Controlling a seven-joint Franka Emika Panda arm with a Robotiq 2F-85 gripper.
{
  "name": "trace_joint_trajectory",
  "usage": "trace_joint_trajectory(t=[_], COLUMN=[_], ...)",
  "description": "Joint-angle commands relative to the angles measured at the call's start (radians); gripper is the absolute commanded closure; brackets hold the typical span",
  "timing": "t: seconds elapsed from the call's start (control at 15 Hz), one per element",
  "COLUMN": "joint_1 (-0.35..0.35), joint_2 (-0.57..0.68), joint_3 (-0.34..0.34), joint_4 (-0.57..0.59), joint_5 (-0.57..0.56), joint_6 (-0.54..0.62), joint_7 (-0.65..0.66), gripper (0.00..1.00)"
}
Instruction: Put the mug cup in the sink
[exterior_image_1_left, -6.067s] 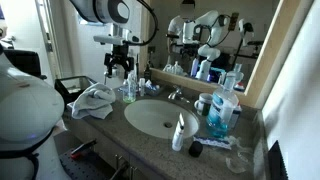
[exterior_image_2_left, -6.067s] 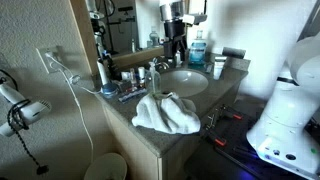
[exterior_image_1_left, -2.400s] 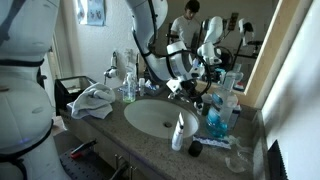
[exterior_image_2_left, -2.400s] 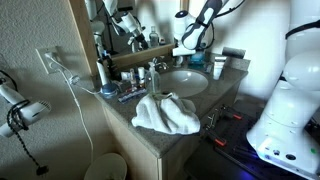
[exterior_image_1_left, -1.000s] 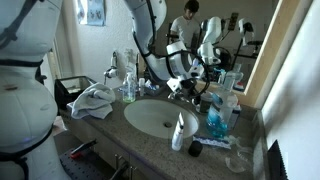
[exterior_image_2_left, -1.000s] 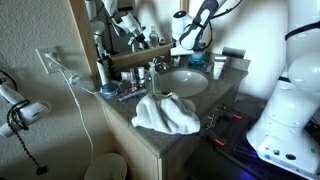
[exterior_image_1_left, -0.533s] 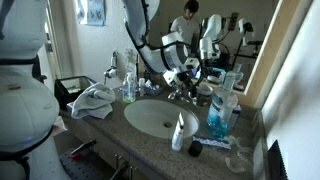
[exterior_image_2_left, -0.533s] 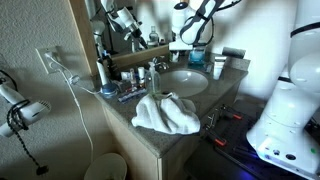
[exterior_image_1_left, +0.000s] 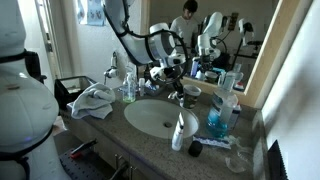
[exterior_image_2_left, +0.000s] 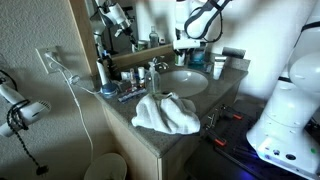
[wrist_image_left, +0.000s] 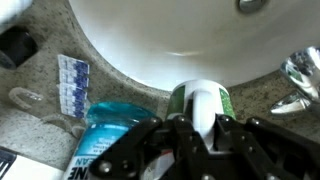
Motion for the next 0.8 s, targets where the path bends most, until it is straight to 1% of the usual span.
trace_joint_trajectory(t=[0.0,0.13,0.33,0.47,0.73], joint_1=[-0.037,-0.048,-0.061,-0.065,-0.063], joint_2=[-0.135,-0.16,-0.166,-0.152,-0.111], joint_3=[0.079,0.113,0.15,0.168,0.192], joint_4=[-0.114,-0.154,-0.201,-0.222,-0.235], joint_5=[0.056,0.092,0.143,0.172,0.181], joint_6=[-0.085,-0.119,-0.128,-0.113,-0.082], joint_7=[-0.03,-0.033,-0.041,-0.051,-0.044], gripper=[0.98,0.98,0.98,0.98,0.98])
